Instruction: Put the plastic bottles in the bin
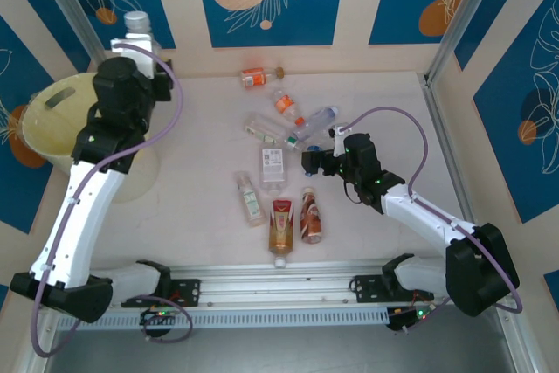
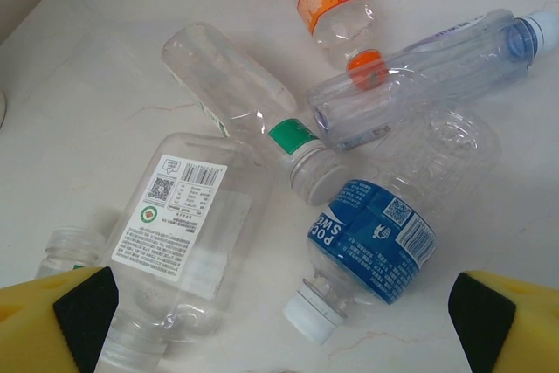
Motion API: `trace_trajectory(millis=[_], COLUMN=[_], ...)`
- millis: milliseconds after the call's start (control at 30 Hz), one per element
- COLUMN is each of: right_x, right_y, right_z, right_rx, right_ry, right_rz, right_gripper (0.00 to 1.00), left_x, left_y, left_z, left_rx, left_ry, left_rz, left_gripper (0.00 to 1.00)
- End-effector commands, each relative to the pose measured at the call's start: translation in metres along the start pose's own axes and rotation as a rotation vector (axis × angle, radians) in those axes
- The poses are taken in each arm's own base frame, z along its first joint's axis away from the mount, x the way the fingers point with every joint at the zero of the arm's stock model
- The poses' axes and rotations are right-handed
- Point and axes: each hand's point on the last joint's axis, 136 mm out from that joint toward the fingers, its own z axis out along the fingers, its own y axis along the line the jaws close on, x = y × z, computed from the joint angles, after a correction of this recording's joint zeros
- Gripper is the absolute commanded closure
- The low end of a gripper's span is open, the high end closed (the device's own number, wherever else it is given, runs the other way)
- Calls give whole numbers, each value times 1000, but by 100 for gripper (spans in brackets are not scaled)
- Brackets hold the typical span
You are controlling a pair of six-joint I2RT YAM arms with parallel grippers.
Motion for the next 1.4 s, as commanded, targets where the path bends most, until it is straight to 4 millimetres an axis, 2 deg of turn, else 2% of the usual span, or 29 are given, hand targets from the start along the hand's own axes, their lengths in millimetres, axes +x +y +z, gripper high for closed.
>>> trace_trajectory(millis=[0, 133, 300, 433, 533, 667, 833, 1033, 1167, 1367], right_x=[-19, -26, -31, -31, -29, -28, -31, -38, -36, -37], right_y=[8, 9, 12, 12, 12, 12, 12, 14, 11, 12], right_z=[0, 0, 3, 5, 5, 6, 7, 7, 6, 6], right_rx=[-16, -17, -28, -27, -24, -24, -22, -24, -11, -15], right_ry=[-43, -60, -68, -62, -56, -53, -50, -44, -40, -43], right_rz=[-16, -26, -27, -27, -26, -24, -37, -66, -65, -49], right_gripper=[1, 1, 1, 1, 1, 1, 1, 1, 1, 1], left_x=[-37, -37, -13, 17, 40, 87, 130, 184, 191, 196], left_y=[45, 78, 119, 147, 155, 170, 182, 222, 241, 239], left_z=[-14, -13, 2, 12, 16, 24, 36, 23, 16, 28], left_rx=[-160, -301, -509, -587, -590, -568, -534, -618, -678, -634], left_ry=[-91, -2, 125, 239, 344, 536, 731, 972, 1002, 1007], left_rz=[-3, 46, 125, 104, 98, 35, 27, -22, -19, -25], left_gripper=[100, 100, 100, 100, 100, 100, 100, 100, 100, 100])
